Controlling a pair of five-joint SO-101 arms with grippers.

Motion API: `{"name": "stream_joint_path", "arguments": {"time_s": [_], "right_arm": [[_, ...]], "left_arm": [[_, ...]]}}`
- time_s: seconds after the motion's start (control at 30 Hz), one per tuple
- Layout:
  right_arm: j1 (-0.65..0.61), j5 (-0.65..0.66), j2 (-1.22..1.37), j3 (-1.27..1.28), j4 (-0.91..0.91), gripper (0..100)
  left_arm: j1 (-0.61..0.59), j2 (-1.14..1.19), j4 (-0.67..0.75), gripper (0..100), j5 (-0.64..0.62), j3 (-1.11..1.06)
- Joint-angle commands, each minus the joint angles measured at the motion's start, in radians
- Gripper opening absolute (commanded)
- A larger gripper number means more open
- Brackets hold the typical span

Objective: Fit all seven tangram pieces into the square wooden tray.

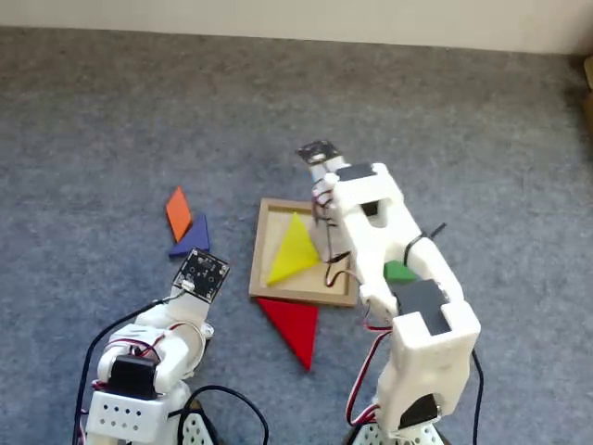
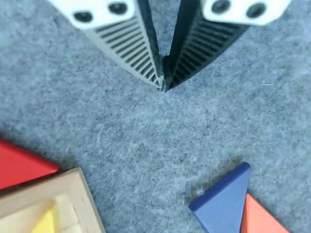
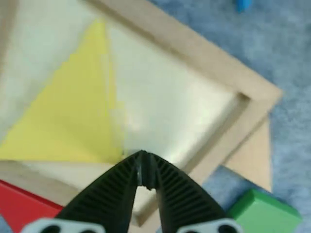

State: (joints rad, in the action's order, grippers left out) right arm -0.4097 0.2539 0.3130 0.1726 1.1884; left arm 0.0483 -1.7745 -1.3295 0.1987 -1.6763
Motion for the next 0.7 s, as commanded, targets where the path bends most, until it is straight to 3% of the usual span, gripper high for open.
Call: {"name": "stream_joint_path", "arguments": {"time_s": [0.0, 0.23, 0.47, 0.67], "right_arm": [[-0.054, 0.006, -0.061, -0.054, -0.002, 0.5], [-0.096, -0.087, -0.061, -0.059, -0.015, 0.5], [-0.096, -0.091, -0.062, -0.051, -0.185, 0.5], [-0.097, -0.092, -0.067, -0.058, -0.208, 0.5]], "left_arm": [[-0.008, -0.041, -0.003, 1, -0.005, -0.019], [-0.008, -0.041, -0.003, 1, -0.005, -0.019], [-0.008, -0.041, -0.003, 1, -0.005, -0.019], [-0.008, -0.041, -0.003, 1, -0.005, -0.019]]}}
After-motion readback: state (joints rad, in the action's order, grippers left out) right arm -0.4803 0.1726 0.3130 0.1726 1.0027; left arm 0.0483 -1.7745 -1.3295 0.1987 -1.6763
